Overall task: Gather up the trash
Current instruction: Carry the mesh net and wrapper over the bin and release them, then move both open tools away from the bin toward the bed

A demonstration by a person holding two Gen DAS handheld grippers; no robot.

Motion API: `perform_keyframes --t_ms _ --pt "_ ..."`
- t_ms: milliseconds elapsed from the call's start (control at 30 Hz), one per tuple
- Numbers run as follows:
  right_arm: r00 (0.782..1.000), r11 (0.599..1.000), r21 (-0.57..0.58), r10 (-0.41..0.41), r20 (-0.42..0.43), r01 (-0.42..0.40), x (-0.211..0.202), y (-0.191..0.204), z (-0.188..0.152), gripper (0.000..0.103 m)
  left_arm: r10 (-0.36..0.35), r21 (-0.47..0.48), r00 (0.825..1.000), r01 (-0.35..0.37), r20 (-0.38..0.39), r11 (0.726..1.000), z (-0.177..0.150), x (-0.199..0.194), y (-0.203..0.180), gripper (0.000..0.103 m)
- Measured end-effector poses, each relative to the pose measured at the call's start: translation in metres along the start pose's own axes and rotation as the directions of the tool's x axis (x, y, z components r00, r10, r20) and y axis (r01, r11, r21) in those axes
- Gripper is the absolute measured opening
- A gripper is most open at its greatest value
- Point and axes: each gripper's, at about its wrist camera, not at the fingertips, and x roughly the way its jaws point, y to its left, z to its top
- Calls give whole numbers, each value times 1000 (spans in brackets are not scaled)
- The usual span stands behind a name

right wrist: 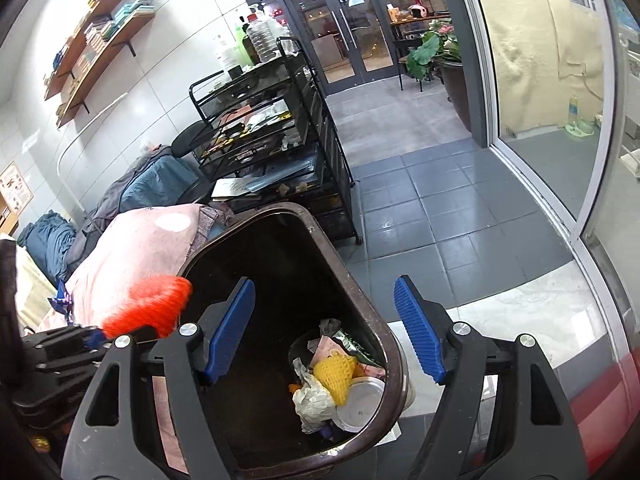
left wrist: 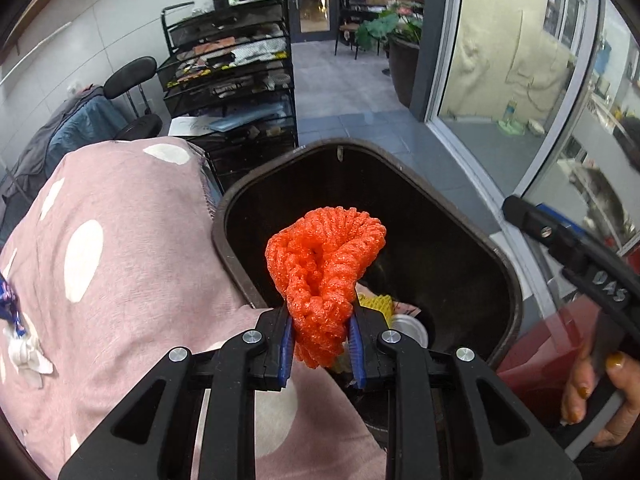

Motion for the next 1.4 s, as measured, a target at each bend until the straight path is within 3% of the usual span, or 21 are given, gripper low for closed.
perform_keyframes --t_ms 67,133,200,300,500,833,1033,1200,1400 --pt "1000 1000 1 -3 1 3 -1 -2 0 75 17 21 1000 -16 -19 1000 -1 5 -4 30" --pt "1000 1000 4 -2 1 2 -1 -2 0 78 33 40 999 -31 -31 999 -3 8 -8 44" --pt "1000 1000 6 -3 1 3 0 -2 0 80 48 46 999 -47 -24 998 -4 8 -9 68" --pt "1000 1000 13 -6 5 6 -1 -4 0 84 47 52 999 -47 -12 998 -4 6 -9 78" --pt "1000 999 33 -12 8 11 -1 -5 -1 89 67 82 998 -67 4 994 -3 7 -15 89" --pt "1000 999 45 -10 14 9 -1 -3 -1 89 91 119 995 -93 29 988 -1 6 -21 95" --pt "1000 999 39 17 17 -17 -2 9 1 89 82 57 991 -88 107 994 -5 -27 -6 95" --pt "999 999 -17 48 3 -48 1 34 0 89 131 -12 973 -131 191 991 -24 -61 23 97" --pt "991 985 -110 126 -52 -131 15 84 -5 89 227 -160 955 -198 190 967 -53 -83 81 97"
